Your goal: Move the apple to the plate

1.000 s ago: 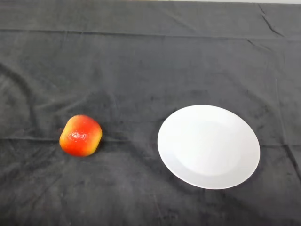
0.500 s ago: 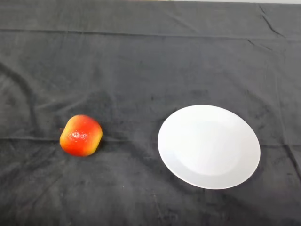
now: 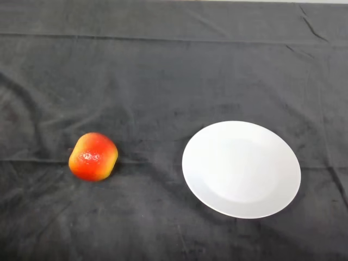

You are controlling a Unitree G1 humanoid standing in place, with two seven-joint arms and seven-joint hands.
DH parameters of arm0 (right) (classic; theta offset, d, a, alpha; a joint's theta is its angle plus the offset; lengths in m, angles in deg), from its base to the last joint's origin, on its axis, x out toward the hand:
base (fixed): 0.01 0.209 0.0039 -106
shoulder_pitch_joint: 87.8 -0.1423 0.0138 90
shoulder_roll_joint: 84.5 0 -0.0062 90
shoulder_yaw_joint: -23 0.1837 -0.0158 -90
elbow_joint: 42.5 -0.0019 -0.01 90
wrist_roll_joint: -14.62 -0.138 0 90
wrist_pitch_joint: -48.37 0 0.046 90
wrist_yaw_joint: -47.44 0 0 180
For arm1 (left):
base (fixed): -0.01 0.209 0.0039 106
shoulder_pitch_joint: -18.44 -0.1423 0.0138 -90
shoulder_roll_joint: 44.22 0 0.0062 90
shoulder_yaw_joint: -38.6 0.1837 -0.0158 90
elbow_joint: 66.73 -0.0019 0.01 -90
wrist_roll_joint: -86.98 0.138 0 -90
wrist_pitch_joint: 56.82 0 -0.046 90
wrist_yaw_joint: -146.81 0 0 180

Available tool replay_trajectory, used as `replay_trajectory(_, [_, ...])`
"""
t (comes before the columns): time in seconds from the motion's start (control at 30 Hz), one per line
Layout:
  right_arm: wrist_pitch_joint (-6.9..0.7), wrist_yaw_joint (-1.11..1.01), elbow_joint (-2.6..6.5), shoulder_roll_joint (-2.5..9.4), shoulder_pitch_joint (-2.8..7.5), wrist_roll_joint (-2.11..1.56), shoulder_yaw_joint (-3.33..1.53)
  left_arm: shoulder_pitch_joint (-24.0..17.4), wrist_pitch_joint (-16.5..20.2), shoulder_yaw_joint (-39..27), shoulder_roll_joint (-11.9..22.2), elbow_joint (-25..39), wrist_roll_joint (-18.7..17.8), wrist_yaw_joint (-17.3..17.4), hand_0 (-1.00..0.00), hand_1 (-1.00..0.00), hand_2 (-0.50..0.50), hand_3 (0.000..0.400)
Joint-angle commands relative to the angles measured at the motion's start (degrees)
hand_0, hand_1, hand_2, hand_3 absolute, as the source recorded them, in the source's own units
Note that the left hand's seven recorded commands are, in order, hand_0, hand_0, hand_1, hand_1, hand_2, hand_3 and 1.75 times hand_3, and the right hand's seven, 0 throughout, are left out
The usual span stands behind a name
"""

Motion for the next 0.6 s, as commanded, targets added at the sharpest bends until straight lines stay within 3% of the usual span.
replay_trajectory(0.03, [0.46, -0.24, 0.07, -1.21, -0.73, -0.98, 0.24, 2.74, -1.86, 1.23, -0.84, 2.69, 1.97, 0.68, 0.0, 0.0, 0.0, 0.0])
replay_trajectory(0.6, [0.44, -0.12, -0.2, -1.09, -0.65, -0.96, 0.18, 2.63, -7.55, 10.86, -5.67, 4.54, 14.75, 2.53, 0.0, 0.0, 0.0, 0.0])
